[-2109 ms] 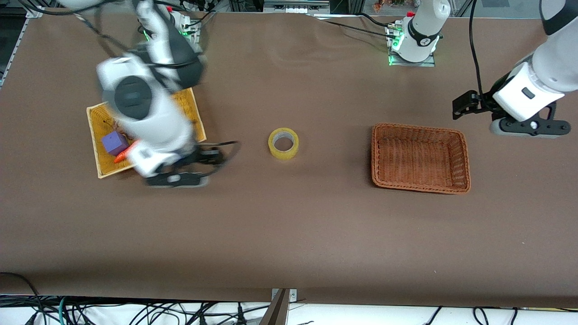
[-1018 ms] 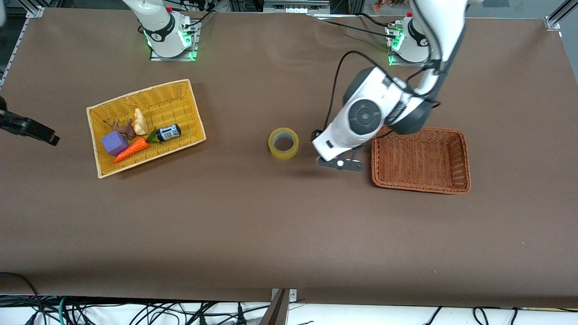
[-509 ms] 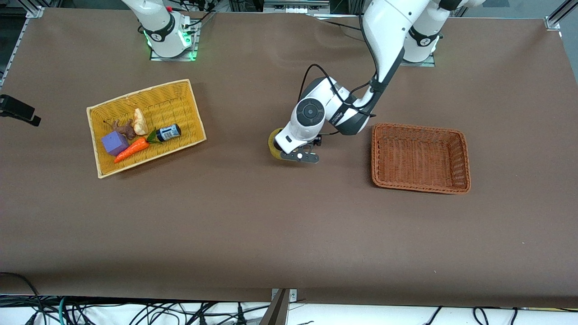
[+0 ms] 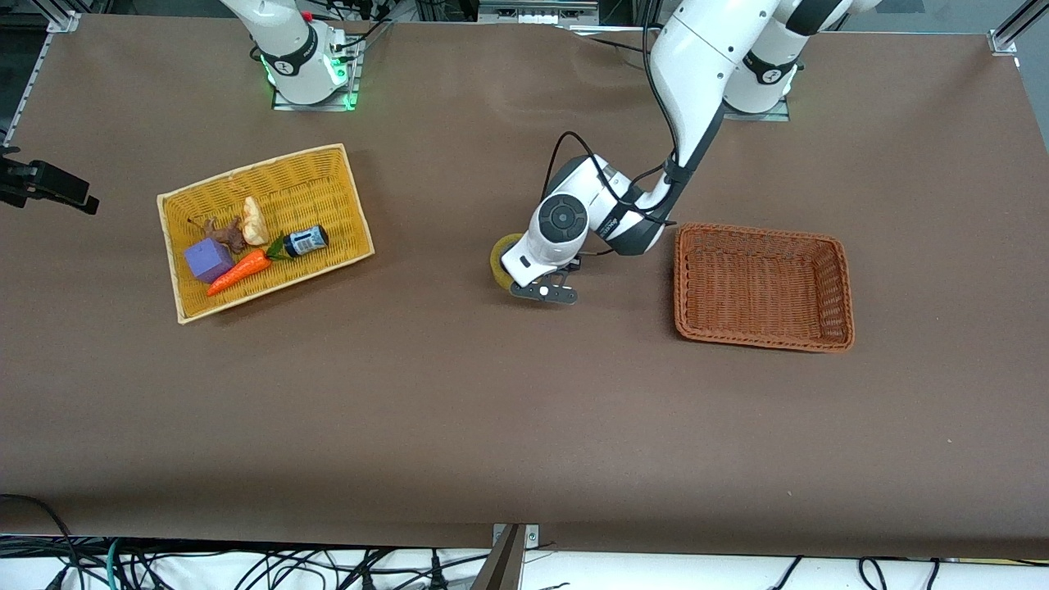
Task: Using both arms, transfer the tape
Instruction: 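Grasp the tape roll with the left gripper and lift it, then lower the tape roll into the wicker basket and open the left gripper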
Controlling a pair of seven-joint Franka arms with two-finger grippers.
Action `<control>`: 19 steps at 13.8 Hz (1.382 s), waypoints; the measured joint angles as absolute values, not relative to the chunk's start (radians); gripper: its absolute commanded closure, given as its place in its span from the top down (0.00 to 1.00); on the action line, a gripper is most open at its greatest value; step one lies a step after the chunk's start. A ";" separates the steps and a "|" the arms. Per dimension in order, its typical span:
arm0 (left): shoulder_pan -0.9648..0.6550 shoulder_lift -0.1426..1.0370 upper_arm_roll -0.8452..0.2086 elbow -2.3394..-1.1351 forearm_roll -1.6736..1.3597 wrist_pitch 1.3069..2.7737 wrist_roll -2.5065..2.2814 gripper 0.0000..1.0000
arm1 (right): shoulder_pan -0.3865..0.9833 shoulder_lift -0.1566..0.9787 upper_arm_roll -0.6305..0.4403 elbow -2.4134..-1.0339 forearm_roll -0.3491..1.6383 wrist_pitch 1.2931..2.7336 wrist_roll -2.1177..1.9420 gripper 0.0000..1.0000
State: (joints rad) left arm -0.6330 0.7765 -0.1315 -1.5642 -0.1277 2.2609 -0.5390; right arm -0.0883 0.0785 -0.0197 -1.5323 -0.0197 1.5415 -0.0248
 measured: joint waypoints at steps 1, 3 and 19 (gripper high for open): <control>-0.631 0.775 -0.130 -1.559 -0.128 2.256 -0.538 0.00 | -0.087 0.083 -0.019 -1.530 -0.020 1.541 -0.025 1.00; -0.627 0.759 -0.115 -1.549 -0.128 2.184 -0.537 0.00 | -0.085 0.085 -0.018 -1.529 -0.020 1.541 -0.025 1.00; -0.067 0.503 -0.058 -1.732 0.075 1.837 -0.081 0.00 | -0.074 0.086 -0.003 -1.527 -0.020 1.540 -0.026 1.00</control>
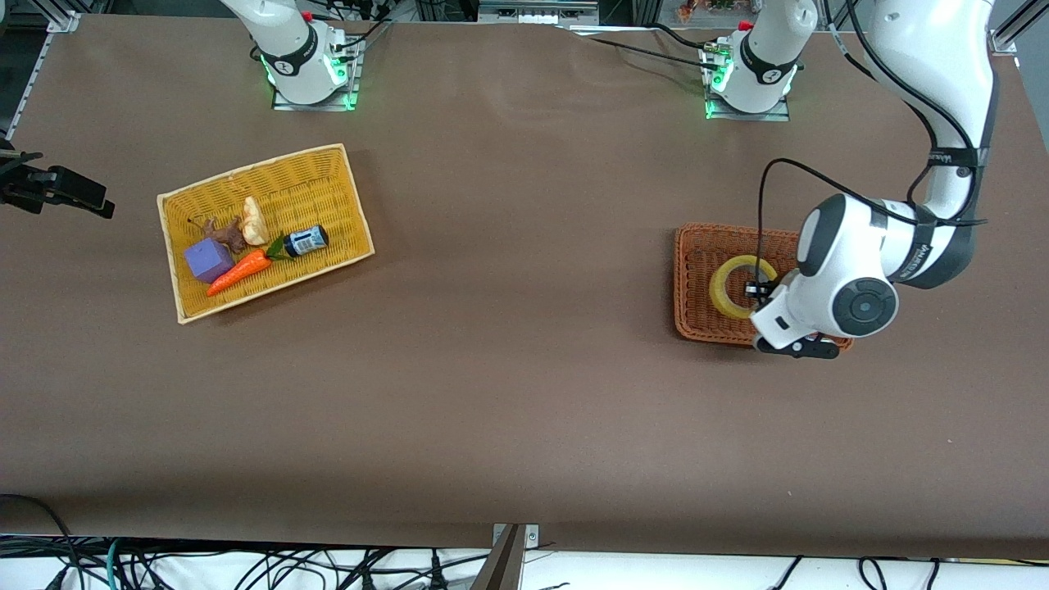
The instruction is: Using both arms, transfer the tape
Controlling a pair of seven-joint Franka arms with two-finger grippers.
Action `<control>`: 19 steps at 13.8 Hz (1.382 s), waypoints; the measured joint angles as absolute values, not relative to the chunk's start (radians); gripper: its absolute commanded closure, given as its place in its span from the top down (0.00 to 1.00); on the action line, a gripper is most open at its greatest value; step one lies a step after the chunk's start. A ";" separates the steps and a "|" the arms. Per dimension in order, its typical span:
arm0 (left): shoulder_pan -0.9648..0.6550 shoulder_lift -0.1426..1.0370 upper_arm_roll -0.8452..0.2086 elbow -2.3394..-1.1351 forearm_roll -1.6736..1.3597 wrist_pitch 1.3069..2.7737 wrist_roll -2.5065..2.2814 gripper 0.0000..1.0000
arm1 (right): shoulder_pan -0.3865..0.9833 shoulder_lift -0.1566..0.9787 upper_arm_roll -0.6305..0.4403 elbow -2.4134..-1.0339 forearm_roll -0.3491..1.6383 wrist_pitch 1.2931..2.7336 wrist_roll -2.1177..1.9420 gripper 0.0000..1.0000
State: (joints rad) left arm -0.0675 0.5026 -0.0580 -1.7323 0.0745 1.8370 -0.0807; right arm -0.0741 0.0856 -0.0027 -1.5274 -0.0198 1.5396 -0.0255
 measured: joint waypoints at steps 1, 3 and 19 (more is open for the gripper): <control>-0.043 0.503 -0.058 -1.794 0.075 1.919 -0.054 0.00 | -0.073 0.086 -0.001 -1.527 -0.020 1.540 -0.026 1.00; -0.023 0.506 -0.059 -1.884 0.075 2.039 -0.029 1.00 | -0.070 0.087 -0.001 -1.527 -0.020 1.540 -0.026 1.00; -0.026 0.029 -0.073 -1.543 0.053 1.581 0.087 1.00 | -0.065 0.090 -0.002 -1.526 -0.020 1.539 -0.026 1.00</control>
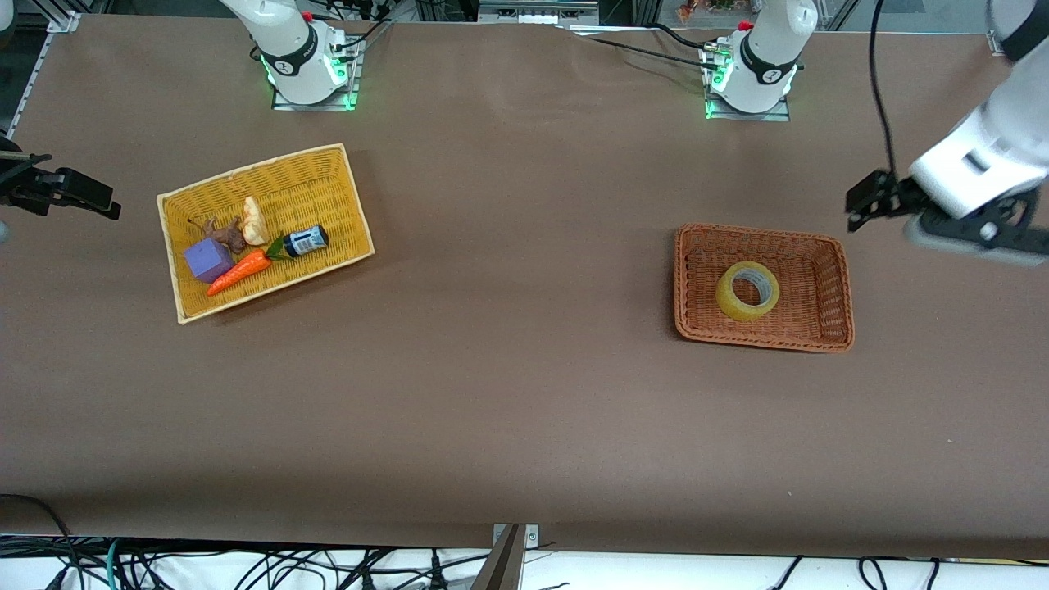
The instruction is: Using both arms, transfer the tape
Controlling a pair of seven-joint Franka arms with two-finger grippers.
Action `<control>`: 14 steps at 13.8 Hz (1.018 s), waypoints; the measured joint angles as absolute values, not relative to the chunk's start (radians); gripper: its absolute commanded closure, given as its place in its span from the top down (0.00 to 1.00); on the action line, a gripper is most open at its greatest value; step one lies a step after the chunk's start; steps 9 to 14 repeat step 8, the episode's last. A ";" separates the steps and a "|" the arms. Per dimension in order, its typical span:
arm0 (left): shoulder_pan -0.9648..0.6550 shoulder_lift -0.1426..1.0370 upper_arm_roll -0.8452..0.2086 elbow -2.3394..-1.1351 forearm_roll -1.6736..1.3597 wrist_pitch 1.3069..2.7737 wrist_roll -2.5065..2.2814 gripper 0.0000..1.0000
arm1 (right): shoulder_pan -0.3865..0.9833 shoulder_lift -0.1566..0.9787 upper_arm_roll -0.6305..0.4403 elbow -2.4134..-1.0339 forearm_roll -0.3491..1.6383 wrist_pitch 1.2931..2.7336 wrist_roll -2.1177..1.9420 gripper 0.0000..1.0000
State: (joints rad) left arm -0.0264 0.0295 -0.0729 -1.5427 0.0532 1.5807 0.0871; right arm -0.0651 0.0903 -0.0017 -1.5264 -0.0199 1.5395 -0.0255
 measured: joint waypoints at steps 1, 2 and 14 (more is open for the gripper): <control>0.002 -0.006 -0.074 -1.586 0.030 1.586 0.087 1.00 | -0.065 0.090 -0.002 -1.526 -0.020 1.539 -0.026 1.00; 0.026 -0.023 -0.077 -1.618 0.009 1.595 0.087 1.00 | -0.065 0.090 -0.002 -1.526 -0.020 1.539 -0.026 1.00; 0.041 -0.023 -0.085 -1.658 -0.006 1.607 0.054 1.00 | -0.065 0.090 -0.002 -1.526 -0.020 1.539 -0.026 1.00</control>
